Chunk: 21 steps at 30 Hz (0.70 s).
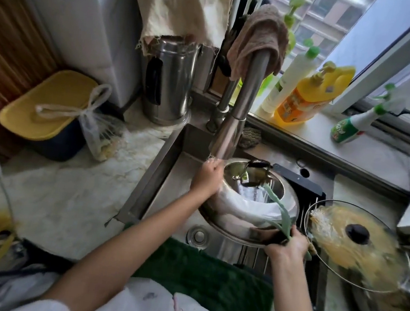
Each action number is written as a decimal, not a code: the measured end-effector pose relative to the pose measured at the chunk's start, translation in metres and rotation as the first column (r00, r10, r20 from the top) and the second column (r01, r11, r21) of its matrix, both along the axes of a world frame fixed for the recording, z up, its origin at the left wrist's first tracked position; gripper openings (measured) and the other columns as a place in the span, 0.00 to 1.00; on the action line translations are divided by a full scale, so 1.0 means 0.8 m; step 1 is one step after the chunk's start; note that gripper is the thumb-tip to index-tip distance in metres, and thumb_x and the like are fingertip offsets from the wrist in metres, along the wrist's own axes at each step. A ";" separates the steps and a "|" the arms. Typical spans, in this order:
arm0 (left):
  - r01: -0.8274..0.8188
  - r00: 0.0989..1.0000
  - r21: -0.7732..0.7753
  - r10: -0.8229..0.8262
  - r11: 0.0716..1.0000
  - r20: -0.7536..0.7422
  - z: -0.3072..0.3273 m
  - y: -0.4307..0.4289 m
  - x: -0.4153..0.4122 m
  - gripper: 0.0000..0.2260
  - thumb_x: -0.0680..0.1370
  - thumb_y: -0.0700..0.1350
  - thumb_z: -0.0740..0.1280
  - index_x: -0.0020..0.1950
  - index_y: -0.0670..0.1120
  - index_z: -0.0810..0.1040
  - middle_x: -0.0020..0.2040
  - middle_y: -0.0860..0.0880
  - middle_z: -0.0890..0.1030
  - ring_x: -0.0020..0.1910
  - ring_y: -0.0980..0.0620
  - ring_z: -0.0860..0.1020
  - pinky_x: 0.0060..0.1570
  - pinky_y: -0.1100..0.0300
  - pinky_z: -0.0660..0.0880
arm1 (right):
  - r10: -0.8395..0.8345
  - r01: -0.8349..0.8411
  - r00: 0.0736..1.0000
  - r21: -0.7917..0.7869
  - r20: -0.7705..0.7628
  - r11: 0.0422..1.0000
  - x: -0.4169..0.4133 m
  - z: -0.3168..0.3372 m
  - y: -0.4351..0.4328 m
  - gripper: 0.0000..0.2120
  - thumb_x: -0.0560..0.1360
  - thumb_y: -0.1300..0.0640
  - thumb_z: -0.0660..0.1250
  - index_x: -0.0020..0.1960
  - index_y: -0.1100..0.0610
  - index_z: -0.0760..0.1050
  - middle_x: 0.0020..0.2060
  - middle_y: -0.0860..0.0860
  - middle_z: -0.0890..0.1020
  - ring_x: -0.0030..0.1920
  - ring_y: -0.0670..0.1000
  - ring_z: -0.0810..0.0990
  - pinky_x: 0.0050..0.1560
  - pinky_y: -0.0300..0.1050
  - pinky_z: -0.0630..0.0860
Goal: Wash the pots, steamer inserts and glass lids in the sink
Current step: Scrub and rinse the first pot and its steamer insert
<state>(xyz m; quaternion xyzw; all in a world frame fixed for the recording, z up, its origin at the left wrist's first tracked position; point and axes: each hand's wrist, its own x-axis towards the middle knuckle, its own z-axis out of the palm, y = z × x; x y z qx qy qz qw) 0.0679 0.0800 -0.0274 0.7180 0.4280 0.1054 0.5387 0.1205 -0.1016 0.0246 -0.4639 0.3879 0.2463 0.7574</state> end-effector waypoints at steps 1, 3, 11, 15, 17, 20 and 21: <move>-0.037 0.999 -0.075 0.036 0.997 -0.013 -0.002 0.015 0.003 0.15 0.82 0.43 0.57 0.60 0.37 0.78 0.60 0.39 0.78 0.60 0.42 0.76 0.55 0.57 0.69 | 0.038 -0.038 0.999 0.020 0.010 0.999 0.000 -0.002 -0.006 0.17 0.81 0.54 0.52 0.64 0.56 0.73 0.55 0.60 0.78 0.51 0.58 0.78 0.60 0.54 0.69; -0.072 0.997 -0.126 0.069 0.989 -0.030 -0.004 0.022 -0.001 0.20 0.80 0.48 0.55 0.57 0.35 0.78 0.57 0.36 0.79 0.57 0.39 0.77 0.52 0.55 0.70 | 0.091 -0.092 0.996 0.039 0.019 0.995 0.002 -0.001 -0.014 0.18 0.81 0.53 0.50 0.63 0.59 0.73 0.55 0.64 0.78 0.51 0.61 0.77 0.62 0.58 0.67; -0.051 0.999 -0.196 0.051 0.979 -0.001 -0.015 0.013 -0.006 0.17 0.78 0.50 0.57 0.58 0.41 0.79 0.59 0.39 0.79 0.59 0.40 0.76 0.57 0.53 0.70 | 0.253 -0.255 0.959 -0.005 0.125 0.967 0.014 0.010 -0.020 0.16 0.81 0.52 0.53 0.48 0.58 0.76 0.33 0.59 0.84 0.40 0.58 0.81 0.42 0.51 0.78; -0.121 0.991 -0.349 0.135 0.929 0.016 -0.056 0.028 -0.007 0.15 0.72 0.55 0.55 0.42 0.49 0.78 0.50 0.41 0.82 0.52 0.43 0.79 0.57 0.50 0.73 | 0.379 -0.378 0.902 -0.045 0.209 0.925 0.024 0.007 -0.015 0.15 0.81 0.52 0.54 0.44 0.56 0.77 0.32 0.53 0.83 0.30 0.52 0.82 0.37 0.47 0.79; -0.113 0.982 -0.433 0.167 0.894 0.088 -0.037 0.025 -0.019 0.10 0.80 0.47 0.56 0.48 0.47 0.76 0.47 0.45 0.79 0.46 0.51 0.76 0.50 0.59 0.73 | 0.409 -0.404 0.876 -0.073 0.255 0.912 0.031 0.002 -0.007 0.15 0.81 0.52 0.55 0.45 0.56 0.77 0.35 0.53 0.81 0.33 0.53 0.80 0.39 0.48 0.76; -0.046 0.983 -0.495 0.127 0.868 0.131 -0.040 0.038 -0.024 0.14 0.83 0.43 0.53 0.65 0.41 0.70 0.58 0.44 0.76 0.57 0.50 0.75 0.61 0.58 0.69 | 0.444 -0.439 0.850 -0.082 0.285 0.895 0.033 -0.007 0.022 0.12 0.80 0.53 0.57 0.47 0.57 0.77 0.39 0.54 0.81 0.38 0.54 0.79 0.43 0.49 0.76; -0.045 0.986 -0.510 0.121 0.859 0.118 -0.037 0.042 -0.024 0.18 0.83 0.46 0.54 0.71 0.41 0.65 0.64 0.43 0.73 0.63 0.47 0.72 0.64 0.57 0.66 | 0.459 -0.453 0.840 -0.092 0.290 0.887 0.031 -0.010 0.034 0.11 0.80 0.54 0.58 0.48 0.57 0.77 0.40 0.55 0.81 0.38 0.54 0.80 0.44 0.48 0.77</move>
